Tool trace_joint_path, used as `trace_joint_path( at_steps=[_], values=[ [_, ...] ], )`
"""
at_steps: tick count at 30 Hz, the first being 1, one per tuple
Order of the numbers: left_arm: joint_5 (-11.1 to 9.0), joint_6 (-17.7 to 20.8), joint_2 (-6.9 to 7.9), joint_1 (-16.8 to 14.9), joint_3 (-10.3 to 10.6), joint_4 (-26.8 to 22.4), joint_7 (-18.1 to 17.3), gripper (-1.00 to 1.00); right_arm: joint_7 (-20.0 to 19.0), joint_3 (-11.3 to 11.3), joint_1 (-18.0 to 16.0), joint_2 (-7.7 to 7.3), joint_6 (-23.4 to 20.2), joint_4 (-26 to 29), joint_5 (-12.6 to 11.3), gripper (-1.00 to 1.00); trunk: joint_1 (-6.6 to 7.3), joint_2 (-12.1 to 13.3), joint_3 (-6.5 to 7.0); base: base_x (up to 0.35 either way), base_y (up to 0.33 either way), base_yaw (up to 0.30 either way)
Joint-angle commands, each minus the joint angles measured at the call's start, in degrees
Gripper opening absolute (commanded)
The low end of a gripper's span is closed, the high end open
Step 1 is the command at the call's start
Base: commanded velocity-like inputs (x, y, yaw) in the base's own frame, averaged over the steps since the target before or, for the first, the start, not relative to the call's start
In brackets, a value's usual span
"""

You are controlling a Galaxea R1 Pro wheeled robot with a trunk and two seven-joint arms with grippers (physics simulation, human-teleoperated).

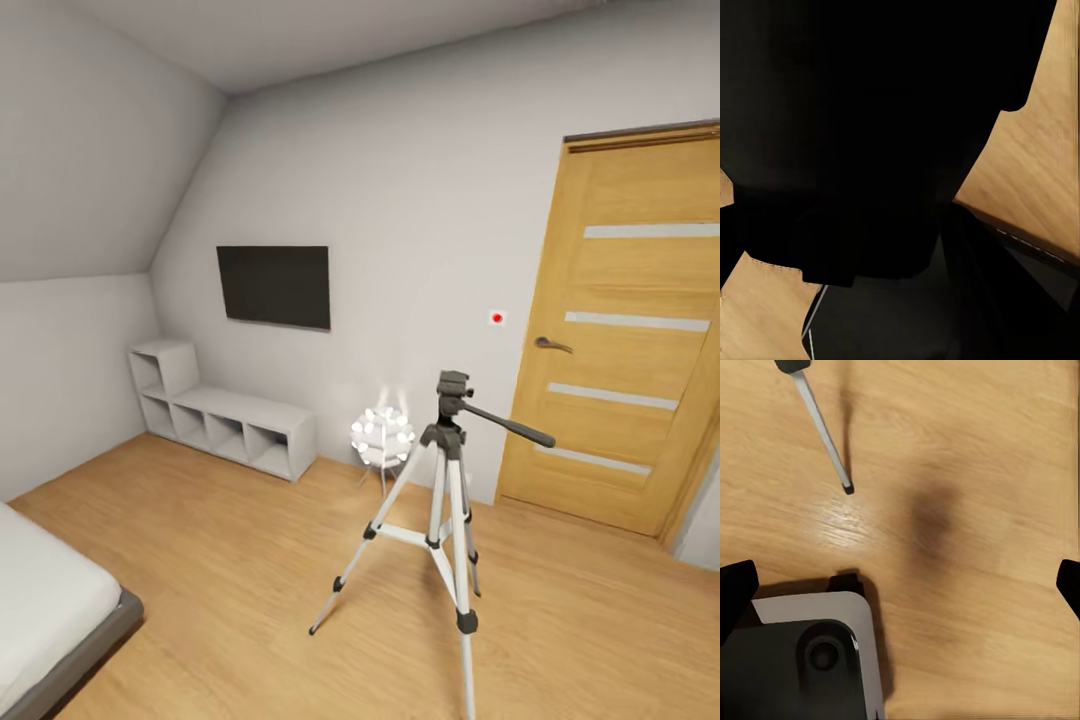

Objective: Attach the digital camera to the camera tripod in the bedroom.

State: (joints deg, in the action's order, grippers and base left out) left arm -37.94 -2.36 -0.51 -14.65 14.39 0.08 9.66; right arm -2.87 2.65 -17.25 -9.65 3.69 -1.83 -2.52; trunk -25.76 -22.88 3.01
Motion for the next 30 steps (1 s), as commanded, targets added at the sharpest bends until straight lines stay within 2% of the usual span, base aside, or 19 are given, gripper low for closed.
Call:
trace_joint_path(
  at_steps=[1, 11, 21, 30],
  values=[
    [-0.33, -0.10, -0.01, -0.01, 0.54, 0.00, 0.13, -1.00, -0.29, 0.25, -0.07, -0.02, 0.35, -0.20, -0.28, 1.00, -0.02, -0.04, -0.02, 0.000, 0.000, -0.295],
    [-0.30, -0.10, -0.01, 0.00, 0.55, 0.00, 0.10, -1.00, -0.29, 0.25, -0.07, -0.02, 0.35, -0.20, -0.15, 1.00, -0.02, -0.04, -0.02, 0.022, 0.000, -0.293],
    [-0.30, -0.16, -0.01, 0.01, 0.55, 0.00, 0.10, -1.00, -0.29, 0.25, -0.07, -0.02, 0.35, -0.20, -0.11, 1.00, -0.02, -0.04, -0.02, 0.180, 0.103, -0.277],
    [-0.30, -0.11, -0.01, 0.00, 0.55, 0.00, 0.10, -1.00, -0.02, 0.20, -0.07, -0.02, 0.37, -0.18, -0.03, 1.00, -0.02, -0.04, -0.02, 0.246, 0.227, -0.080]
  ],
)
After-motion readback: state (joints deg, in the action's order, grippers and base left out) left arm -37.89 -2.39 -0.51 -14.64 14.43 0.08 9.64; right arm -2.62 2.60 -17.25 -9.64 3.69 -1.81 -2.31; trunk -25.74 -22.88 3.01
